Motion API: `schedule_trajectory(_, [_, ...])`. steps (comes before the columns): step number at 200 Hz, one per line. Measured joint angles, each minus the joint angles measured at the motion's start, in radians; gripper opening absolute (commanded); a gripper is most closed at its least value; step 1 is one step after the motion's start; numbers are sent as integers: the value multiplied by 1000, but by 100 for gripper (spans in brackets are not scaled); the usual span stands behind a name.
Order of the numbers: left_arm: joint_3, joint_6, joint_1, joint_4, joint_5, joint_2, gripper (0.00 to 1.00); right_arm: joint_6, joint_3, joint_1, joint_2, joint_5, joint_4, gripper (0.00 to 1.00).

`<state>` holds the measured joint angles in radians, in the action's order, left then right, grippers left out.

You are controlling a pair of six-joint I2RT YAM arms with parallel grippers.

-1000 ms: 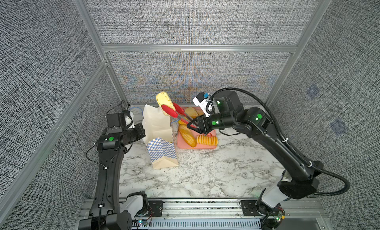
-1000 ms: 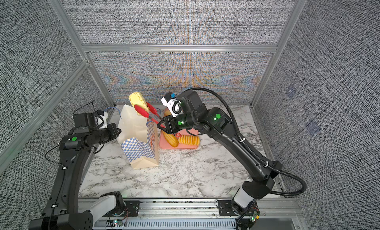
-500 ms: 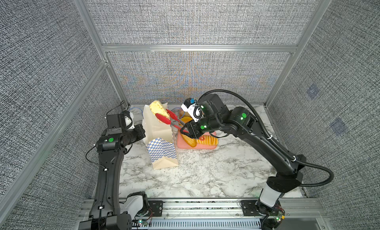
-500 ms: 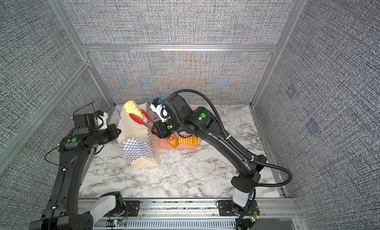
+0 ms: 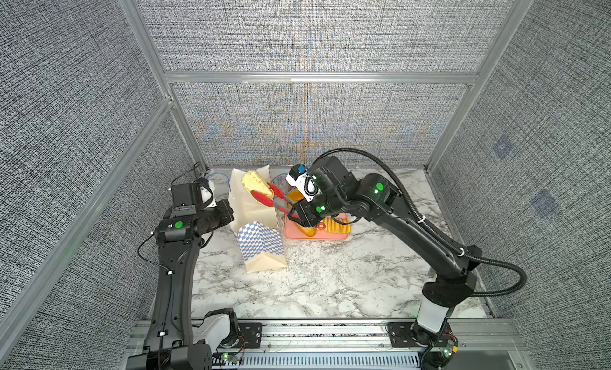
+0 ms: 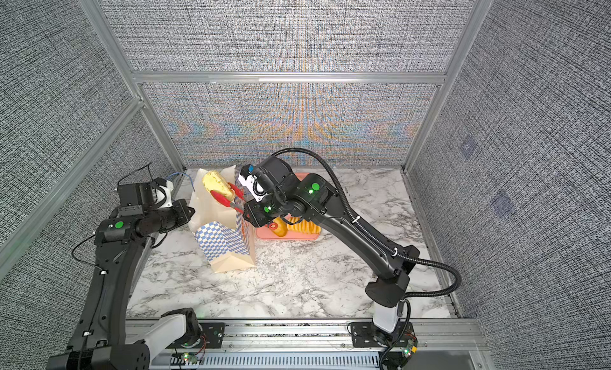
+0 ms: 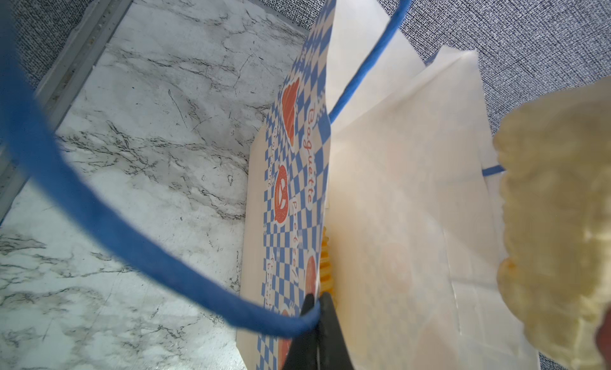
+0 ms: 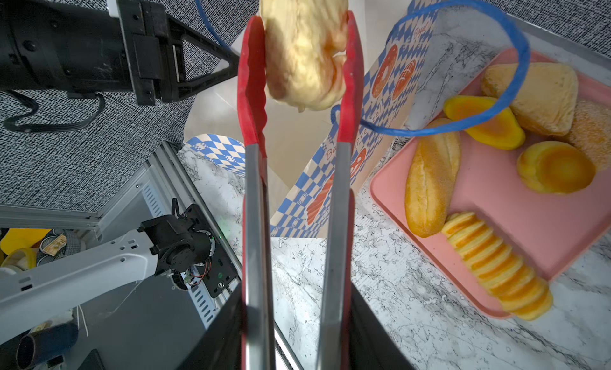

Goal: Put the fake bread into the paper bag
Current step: 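Lower the cream bread into the bag held by the left gripper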

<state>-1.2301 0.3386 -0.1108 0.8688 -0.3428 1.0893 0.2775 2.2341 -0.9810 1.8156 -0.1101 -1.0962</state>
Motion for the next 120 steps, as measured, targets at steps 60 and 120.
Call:
schedule_trajectory(60, [0,0,0,0,0,1,0,-3,5,0,4,4,-6,52])
schedule_trajectory(120, [0,2,0,0,0,2,0,-3,5,-1,2,4,-5,54])
